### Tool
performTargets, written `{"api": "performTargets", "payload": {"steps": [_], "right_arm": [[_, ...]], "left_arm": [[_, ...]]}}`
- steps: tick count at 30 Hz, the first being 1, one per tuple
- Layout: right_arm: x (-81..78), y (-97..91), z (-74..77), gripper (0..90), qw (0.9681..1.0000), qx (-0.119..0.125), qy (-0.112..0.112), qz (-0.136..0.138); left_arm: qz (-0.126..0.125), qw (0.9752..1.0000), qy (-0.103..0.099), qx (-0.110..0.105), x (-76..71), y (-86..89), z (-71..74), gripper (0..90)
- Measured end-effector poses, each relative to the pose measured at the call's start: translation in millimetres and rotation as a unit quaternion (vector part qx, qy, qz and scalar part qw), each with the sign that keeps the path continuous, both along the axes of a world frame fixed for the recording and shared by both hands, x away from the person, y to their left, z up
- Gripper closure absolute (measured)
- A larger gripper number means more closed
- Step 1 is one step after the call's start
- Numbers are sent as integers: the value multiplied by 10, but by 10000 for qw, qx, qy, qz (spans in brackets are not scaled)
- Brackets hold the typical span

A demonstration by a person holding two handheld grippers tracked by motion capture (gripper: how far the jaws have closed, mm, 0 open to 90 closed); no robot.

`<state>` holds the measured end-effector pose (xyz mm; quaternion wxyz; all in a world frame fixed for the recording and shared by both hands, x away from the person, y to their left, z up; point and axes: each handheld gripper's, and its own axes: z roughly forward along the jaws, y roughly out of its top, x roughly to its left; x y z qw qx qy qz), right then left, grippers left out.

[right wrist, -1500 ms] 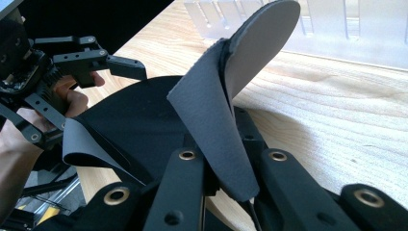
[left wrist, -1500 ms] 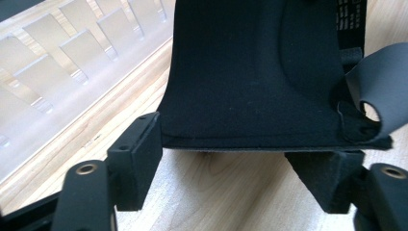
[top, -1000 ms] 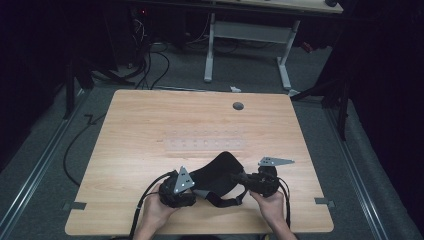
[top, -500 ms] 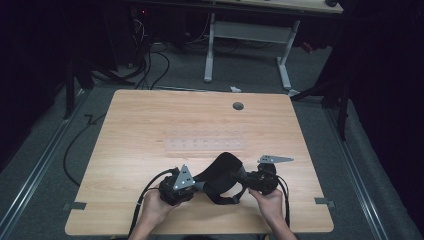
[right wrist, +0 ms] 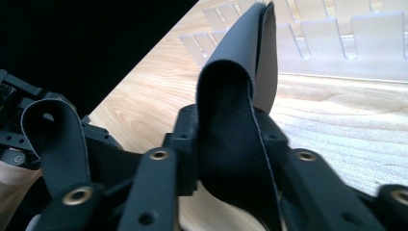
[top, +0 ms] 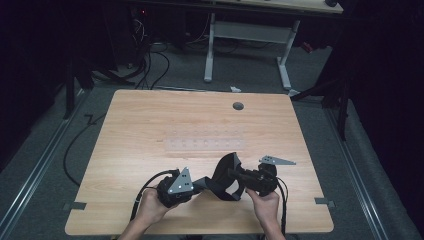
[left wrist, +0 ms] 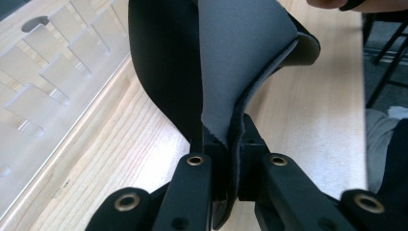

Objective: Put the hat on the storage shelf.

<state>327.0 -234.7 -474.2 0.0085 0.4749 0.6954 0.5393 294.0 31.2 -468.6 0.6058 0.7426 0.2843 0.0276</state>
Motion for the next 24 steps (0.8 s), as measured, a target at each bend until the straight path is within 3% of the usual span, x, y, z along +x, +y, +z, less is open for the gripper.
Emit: {"api": "performTargets", "payload": {"steps": [9, 13, 16, 18, 20, 24], "right_arm": [[-59, -265, -15, 481, 9986, 457, -241, -124], [-75, -438, -97, 457, 9984, 322, -281, -365], [-65, -459, -195, 450, 9976, -222, -257, -597], [-43, -432, -255, 440, 9951, -644, -228, -715], [-10, -384, -311, 421, 9901, -1127, -221, -809], [28, -234, -388, 419, 9765, -1989, -265, -781]], "left_arm": [[131, 9997, 58, -201, -6, -50, 8, 866], [259, 9984, 112, -490, 51, -17, 77, 867], [362, 9967, 189, -704, 87, 20, 136, 866], [421, 9954, 250, -828, 113, 51, 174, 866], [523, 9943, 258, -895, 119, 61, 201, 866], [573, 9933, 194, -981, 123, 107, 239, 866]]}}
